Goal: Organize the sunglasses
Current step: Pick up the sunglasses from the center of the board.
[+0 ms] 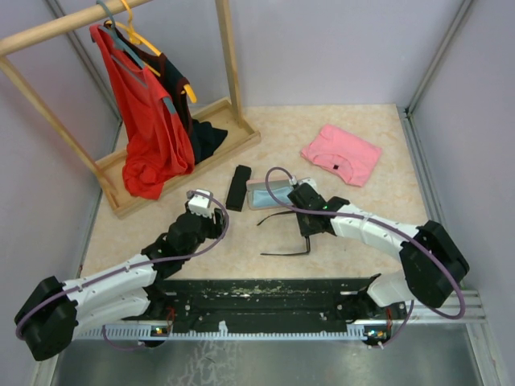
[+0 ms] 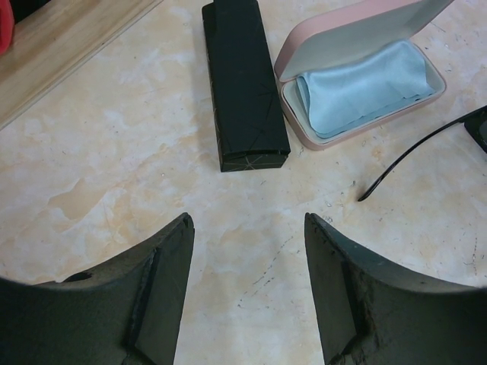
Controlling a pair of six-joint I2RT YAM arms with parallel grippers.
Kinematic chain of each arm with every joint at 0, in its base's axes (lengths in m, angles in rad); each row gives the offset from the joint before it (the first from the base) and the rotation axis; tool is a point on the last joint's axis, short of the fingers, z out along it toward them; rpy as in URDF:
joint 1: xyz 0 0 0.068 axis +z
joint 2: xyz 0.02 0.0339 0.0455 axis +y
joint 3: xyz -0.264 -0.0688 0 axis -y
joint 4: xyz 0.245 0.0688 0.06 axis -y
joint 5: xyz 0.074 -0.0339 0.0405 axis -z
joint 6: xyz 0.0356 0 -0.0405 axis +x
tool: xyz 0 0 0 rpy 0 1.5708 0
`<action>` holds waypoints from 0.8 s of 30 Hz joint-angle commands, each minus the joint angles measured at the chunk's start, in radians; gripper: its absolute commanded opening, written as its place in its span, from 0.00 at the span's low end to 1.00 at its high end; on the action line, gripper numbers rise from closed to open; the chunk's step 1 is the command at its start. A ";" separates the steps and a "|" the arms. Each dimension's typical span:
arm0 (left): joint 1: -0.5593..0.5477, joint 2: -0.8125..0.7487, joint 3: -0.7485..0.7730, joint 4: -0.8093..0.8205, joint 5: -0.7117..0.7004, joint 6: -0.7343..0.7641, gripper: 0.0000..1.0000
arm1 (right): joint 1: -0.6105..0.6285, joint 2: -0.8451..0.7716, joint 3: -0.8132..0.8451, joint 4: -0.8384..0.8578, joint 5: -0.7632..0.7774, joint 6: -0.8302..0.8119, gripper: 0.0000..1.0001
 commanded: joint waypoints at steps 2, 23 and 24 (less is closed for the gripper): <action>0.000 0.005 -0.008 0.037 0.016 0.013 0.66 | 0.005 0.021 0.006 0.055 0.017 0.005 0.20; -0.001 0.015 -0.006 0.043 0.026 0.020 0.65 | 0.005 0.054 0.006 0.064 0.016 -0.005 0.11; -0.001 0.015 -0.007 0.043 0.025 0.020 0.65 | 0.005 0.055 0.006 0.063 0.015 -0.005 0.09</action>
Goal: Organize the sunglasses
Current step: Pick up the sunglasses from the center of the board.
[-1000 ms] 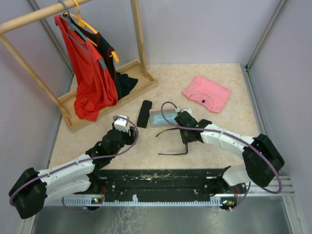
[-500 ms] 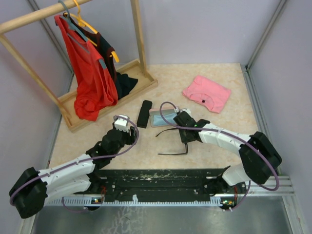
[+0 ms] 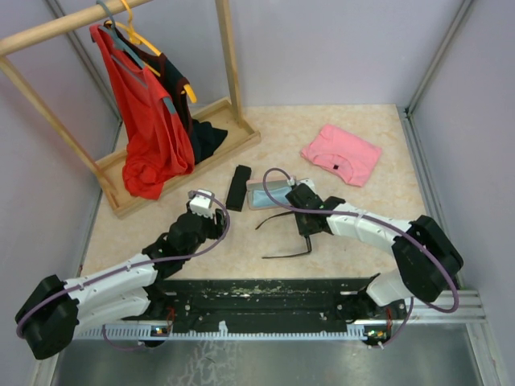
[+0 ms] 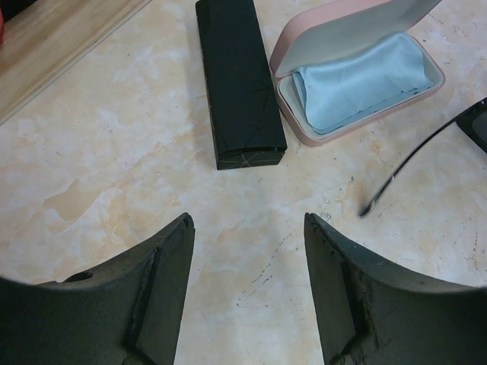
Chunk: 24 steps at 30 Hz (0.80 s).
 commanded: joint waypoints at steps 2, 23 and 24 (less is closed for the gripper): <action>-0.001 0.003 -0.006 0.034 0.007 0.011 0.65 | 0.005 0.001 0.008 0.029 0.014 -0.004 0.05; -0.001 0.131 0.336 -0.251 0.058 -0.213 0.69 | 0.006 -0.408 -0.090 0.288 -0.013 -0.335 0.00; -0.001 0.149 0.361 -0.269 0.049 -0.209 0.69 | 0.005 -0.413 -0.092 0.299 -0.019 -0.349 0.00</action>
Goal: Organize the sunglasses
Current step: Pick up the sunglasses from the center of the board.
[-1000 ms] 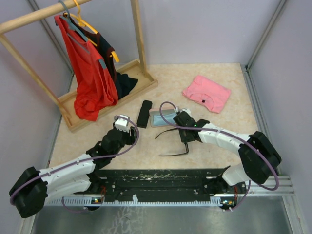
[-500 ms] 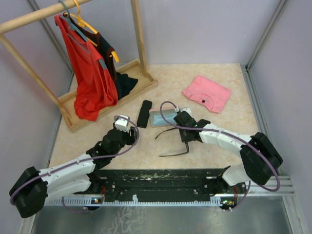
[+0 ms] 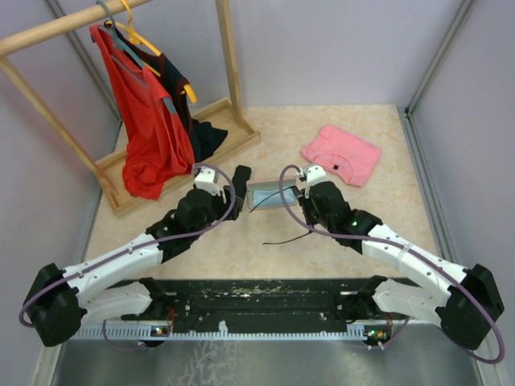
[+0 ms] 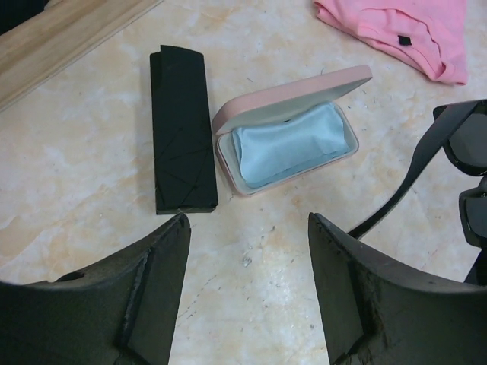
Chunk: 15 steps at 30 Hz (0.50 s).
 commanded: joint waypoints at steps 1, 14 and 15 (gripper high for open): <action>-0.001 0.069 0.118 -0.101 0.004 -0.020 0.69 | 0.005 -0.036 -0.007 0.136 -0.041 -0.134 0.00; -0.006 0.215 0.278 -0.193 0.084 0.051 0.65 | 0.005 -0.039 0.018 0.217 -0.125 -0.144 0.00; -0.010 0.222 0.282 -0.191 0.089 0.051 0.64 | 0.005 -0.034 0.021 0.220 -0.124 -0.139 0.00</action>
